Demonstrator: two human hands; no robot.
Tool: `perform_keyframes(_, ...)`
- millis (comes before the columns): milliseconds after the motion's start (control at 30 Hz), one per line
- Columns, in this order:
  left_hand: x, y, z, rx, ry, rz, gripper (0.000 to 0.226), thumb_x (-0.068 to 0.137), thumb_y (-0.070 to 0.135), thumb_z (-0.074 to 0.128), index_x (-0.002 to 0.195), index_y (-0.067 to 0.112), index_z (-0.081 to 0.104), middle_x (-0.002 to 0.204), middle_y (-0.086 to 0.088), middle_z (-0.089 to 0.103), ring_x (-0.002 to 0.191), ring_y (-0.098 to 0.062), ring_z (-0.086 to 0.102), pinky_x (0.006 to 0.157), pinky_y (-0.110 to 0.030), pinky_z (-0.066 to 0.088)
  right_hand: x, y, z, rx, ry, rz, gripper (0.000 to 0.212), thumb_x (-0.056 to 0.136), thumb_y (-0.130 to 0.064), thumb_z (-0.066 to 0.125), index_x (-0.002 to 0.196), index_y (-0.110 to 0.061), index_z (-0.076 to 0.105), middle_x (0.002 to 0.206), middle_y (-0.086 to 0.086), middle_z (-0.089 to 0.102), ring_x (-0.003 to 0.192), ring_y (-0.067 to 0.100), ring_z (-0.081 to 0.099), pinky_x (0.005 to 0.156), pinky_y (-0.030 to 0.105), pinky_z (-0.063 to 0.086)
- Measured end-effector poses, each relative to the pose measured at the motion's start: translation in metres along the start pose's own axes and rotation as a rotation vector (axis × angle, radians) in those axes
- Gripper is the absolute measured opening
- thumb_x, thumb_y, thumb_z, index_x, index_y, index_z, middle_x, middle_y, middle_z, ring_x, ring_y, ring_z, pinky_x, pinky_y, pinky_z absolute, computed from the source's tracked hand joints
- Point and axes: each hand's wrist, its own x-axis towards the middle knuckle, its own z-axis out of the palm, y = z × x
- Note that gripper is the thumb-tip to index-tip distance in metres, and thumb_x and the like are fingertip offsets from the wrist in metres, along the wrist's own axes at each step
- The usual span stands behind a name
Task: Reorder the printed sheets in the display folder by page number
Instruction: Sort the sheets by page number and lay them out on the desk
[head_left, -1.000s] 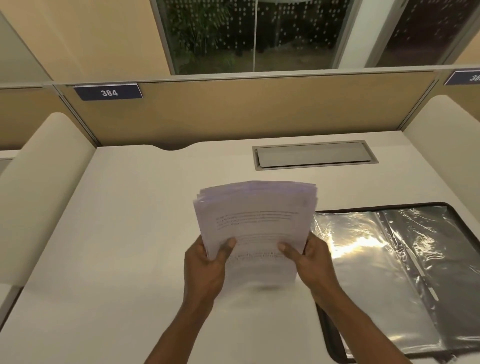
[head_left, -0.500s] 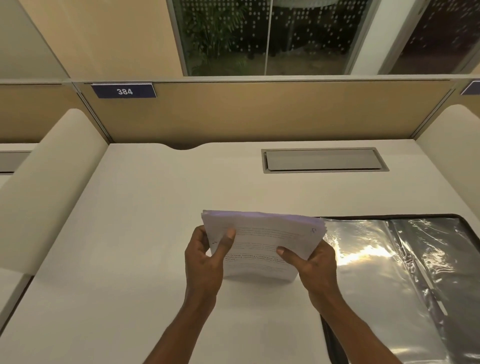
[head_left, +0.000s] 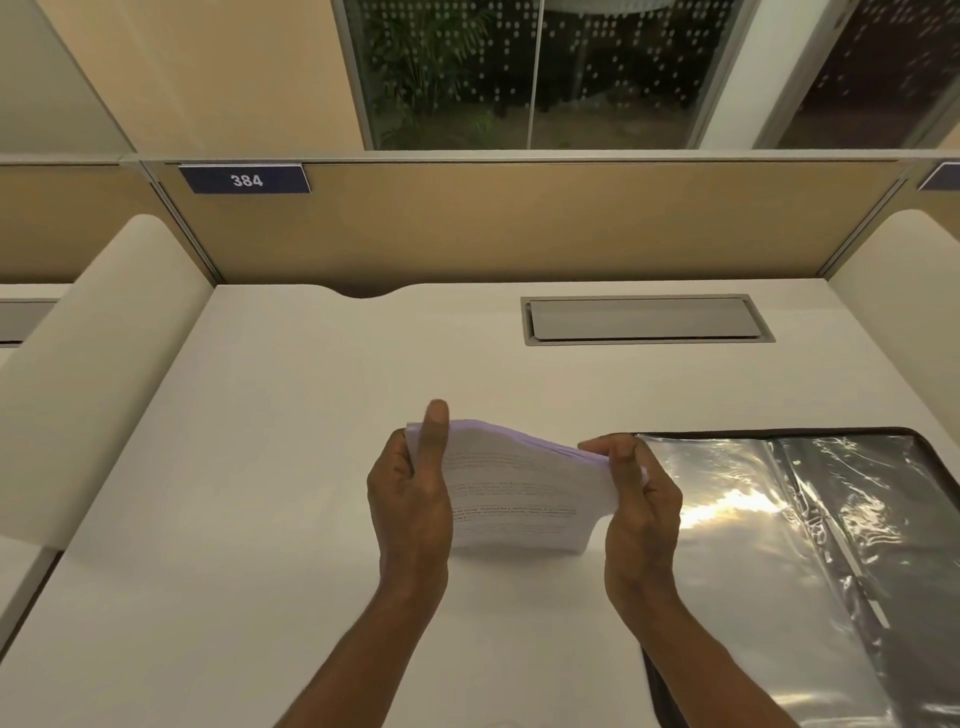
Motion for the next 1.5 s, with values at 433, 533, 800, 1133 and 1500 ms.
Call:
perform_keyframes(433, -0.007, -0.113, -0.047, 0.517, -0.164, -0.020, 0.028, 0.104, 0.018, 0.064, 0.126, 0.036, 0.063, 0.109, 0.025, 0.073, 0.102, 0.001, 0.067, 0.089, -0.032, 0.055, -0.016, 0.071, -0.033, -0.344, -0.178, 0.204, 0.044, 0.091, -0.002, 0.077, 0.108, -0.041, 0.066, 0.099, -0.023, 0.073, 0.099, 0.000, 0.067, 0.084, 0.023, 0.054)
perform_keyframes(533, -0.005, -0.119, -0.047, 0.548, -0.144, -0.019, 0.024, 0.107, 0.018, 0.060, 0.127, 0.029, 0.063, 0.107, 0.021, 0.074, 0.097, 0.002, 0.067, 0.085, -0.033, 0.056, -0.015, 0.087, -0.035, -0.492, -0.236, 0.192, 0.038, 0.099, -0.003, 0.066, 0.132, -0.023, 0.063, 0.110, -0.045, 0.061, 0.106, -0.013, 0.061, 0.092, 0.030, 0.051)
perform_keyframes(800, 0.001, -0.119, -0.049, 0.560, -0.176, -0.052, 0.009, 0.106, 0.018, 0.059, 0.112, 0.022, 0.064, 0.104, 0.017, 0.074, 0.089, 0.000, 0.070, 0.075, -0.032, 0.062, -0.009, 0.093, -0.036, -0.541, -0.288, 0.276, 0.022, 0.105, -0.015, 0.062, 0.122, -0.026, 0.053, 0.114, -0.018, 0.068, 0.102, 0.001, 0.069, 0.080, 0.025, 0.061)
perform_keyframes(1133, -0.003, -0.151, -0.067, 0.757, -0.252, -0.480, 0.010, 0.100, 0.030, 0.068, 0.102, 0.020, 0.070, 0.102, 0.005, 0.075, 0.089, -0.016, 0.072, 0.082, -0.040, 0.062, -0.030, 0.131, -0.048, -0.626, -0.338, 0.647, 0.030, 0.097, -0.019, 0.075, 0.120, -0.018, 0.055, 0.108, -0.004, 0.068, 0.095, 0.010, 0.068, 0.070, 0.022, 0.054)
perform_keyframes(1500, -0.002, -0.119, -0.057, 0.547, -0.207, -0.173, 0.015, 0.102, 0.013, 0.066, 0.110, 0.027, 0.067, 0.102, 0.016, 0.076, 0.097, -0.010, 0.074, 0.077, -0.029, 0.059, -0.017, 0.094, -0.042, -0.466, -0.251, 0.369, 0.021, 0.096, -0.006, 0.074, 0.101, -0.024, 0.064, 0.095, -0.012, 0.077, 0.093, 0.017, 0.074, 0.073, 0.029, 0.061)
